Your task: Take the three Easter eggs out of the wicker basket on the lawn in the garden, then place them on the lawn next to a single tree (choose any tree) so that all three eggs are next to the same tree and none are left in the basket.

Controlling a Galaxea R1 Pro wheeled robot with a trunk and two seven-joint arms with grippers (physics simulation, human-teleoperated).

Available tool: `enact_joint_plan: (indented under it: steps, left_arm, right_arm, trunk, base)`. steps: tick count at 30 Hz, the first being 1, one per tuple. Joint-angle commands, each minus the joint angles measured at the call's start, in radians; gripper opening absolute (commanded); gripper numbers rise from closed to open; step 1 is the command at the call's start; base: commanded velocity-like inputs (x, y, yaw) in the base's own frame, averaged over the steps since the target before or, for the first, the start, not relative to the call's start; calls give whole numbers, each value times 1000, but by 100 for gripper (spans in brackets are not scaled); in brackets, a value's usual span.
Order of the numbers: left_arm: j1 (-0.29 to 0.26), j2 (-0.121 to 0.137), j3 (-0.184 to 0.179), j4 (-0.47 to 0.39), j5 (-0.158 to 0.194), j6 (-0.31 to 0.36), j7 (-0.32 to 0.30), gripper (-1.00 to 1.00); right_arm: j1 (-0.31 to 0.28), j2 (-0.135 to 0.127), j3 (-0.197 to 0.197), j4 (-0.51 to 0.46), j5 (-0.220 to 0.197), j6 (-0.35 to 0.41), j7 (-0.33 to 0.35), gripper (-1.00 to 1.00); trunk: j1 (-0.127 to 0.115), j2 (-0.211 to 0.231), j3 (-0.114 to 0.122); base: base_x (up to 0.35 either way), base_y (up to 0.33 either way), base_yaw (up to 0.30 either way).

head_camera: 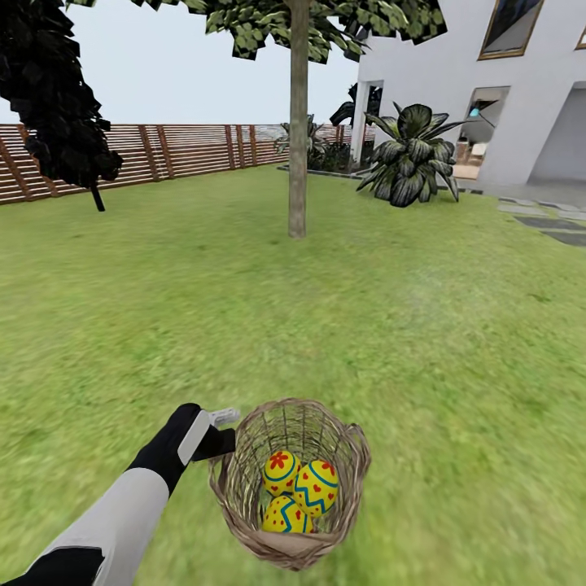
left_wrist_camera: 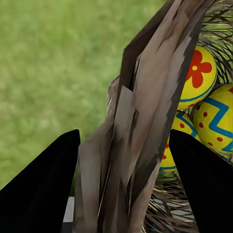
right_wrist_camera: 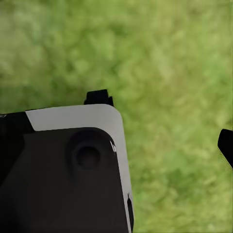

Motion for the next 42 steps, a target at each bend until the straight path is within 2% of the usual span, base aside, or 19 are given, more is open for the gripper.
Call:
enact_joint_plan:
  steps: [1, 42]
  left_arm:
    - [-1, 0, 1, -1, 24, 2, 10, -100]
    - [-1, 0, -3, 3, 23, 1, 10, -100]
  right_arm:
    - [-2, -1, -9, 4, 9, -7, 2, 100]
    - [-2, -1, -9, 4, 9, -7, 1, 100]
  trunk:
    - [1, -1, -1]
    - [1, -1, -1]
  base:
    - [327, 0, 0]
    - [327, 0, 0]
